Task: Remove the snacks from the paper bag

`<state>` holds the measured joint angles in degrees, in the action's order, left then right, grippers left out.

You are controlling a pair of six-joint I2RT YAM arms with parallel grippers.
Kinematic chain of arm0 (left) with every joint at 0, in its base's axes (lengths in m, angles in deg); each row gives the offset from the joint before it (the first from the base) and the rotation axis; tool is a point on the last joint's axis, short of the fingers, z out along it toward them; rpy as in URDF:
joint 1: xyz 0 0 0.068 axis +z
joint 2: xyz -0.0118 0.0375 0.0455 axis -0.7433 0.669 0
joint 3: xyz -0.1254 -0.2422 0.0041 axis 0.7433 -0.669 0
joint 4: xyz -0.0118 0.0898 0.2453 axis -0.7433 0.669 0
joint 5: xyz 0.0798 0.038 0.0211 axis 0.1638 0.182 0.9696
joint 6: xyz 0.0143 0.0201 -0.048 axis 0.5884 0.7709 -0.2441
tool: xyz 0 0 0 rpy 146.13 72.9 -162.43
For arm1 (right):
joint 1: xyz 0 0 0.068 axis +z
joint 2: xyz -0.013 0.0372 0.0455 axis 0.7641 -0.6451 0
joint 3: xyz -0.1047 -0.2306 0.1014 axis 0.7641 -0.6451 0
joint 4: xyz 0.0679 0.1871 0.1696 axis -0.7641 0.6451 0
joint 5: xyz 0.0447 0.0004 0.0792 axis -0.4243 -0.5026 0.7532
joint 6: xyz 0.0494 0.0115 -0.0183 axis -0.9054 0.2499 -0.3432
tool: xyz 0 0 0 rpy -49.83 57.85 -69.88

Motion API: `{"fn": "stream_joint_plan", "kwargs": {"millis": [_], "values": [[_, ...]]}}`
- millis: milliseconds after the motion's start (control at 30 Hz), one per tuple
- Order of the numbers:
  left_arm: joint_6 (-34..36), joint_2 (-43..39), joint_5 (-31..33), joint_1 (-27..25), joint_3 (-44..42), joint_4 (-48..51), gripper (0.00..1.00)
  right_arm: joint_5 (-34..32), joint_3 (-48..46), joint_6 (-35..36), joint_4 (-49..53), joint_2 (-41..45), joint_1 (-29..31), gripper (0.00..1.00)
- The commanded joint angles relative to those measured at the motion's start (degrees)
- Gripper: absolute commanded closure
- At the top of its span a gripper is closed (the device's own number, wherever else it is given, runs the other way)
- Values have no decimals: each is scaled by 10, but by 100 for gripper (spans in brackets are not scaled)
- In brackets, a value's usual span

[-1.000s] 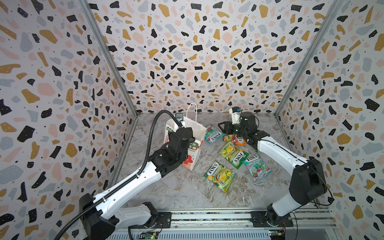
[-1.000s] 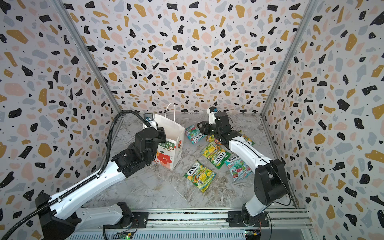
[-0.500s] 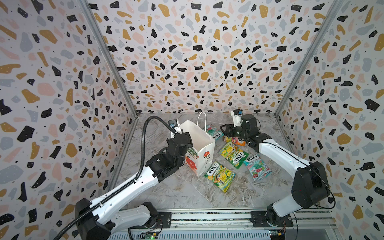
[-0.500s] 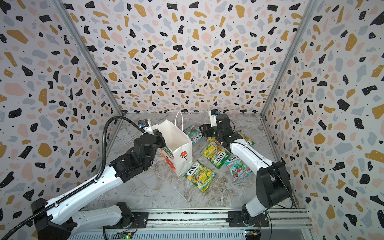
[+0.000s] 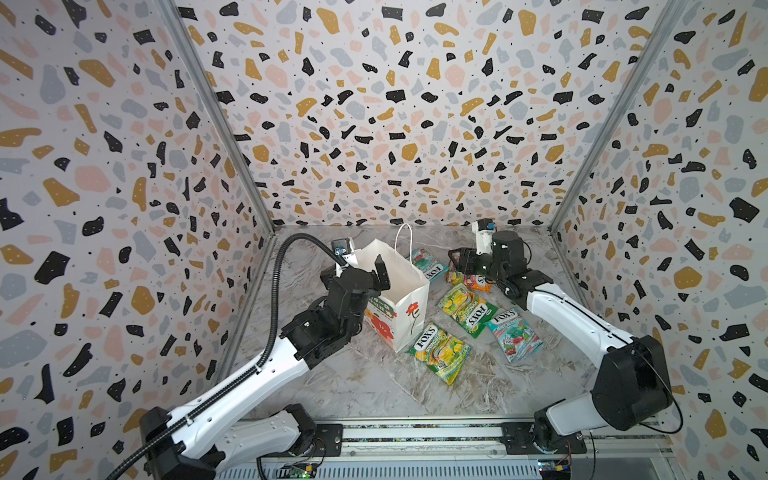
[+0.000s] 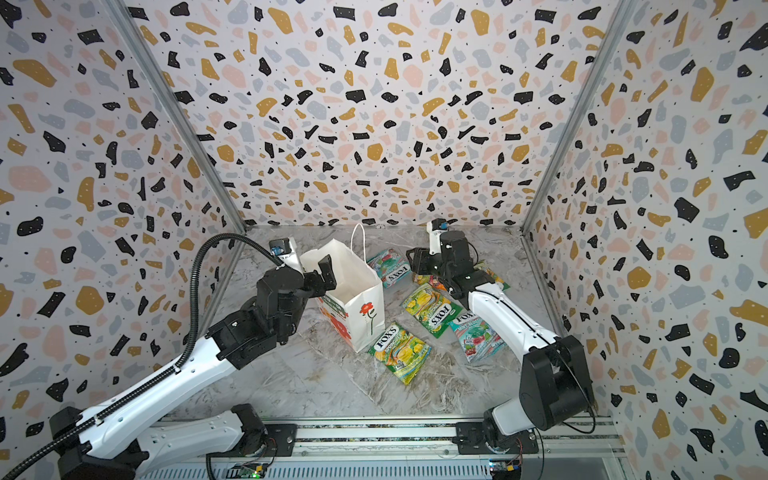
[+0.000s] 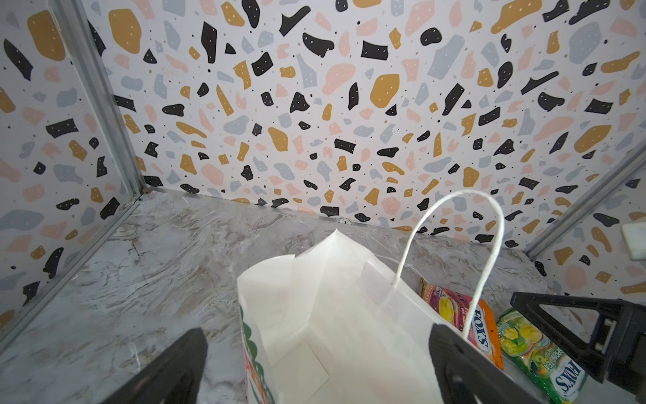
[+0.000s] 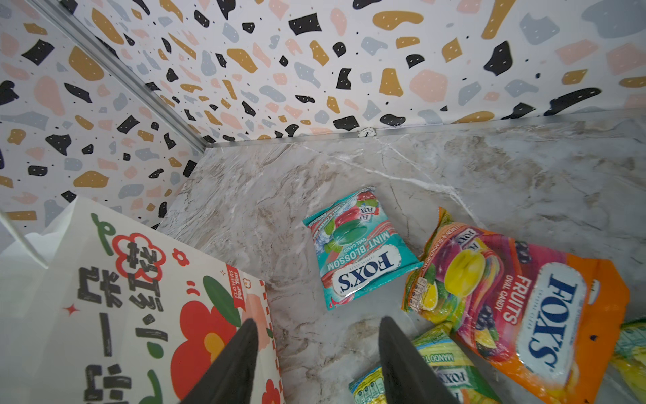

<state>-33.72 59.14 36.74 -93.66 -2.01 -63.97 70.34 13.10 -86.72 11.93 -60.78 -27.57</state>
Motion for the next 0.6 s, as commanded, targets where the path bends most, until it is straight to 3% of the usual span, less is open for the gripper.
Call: {"fn": "stream_joint_plan", "kwargs": {"millis": [0, 167, 400, 467, 567], "values": [[47, -20, -9, 3, 49, 15, 0, -33, -9, -6, -1, 32, -13, 43], [91, -35, 60, 3, 93, 44, 0, -110, -41, -6, -3, 61, -29, 43], [171, -34, 268, 25, 103, 10, 0, -254, -115, 0, -13, 105, -61, 42], [172, -33, 276, 71, 93, -3, 0, -274, -140, 4, -26, 117, -76, 42], [134, -37, 228, 151, 66, -9, 0, -308, -176, 22, -53, 130, -91, 42]]}}
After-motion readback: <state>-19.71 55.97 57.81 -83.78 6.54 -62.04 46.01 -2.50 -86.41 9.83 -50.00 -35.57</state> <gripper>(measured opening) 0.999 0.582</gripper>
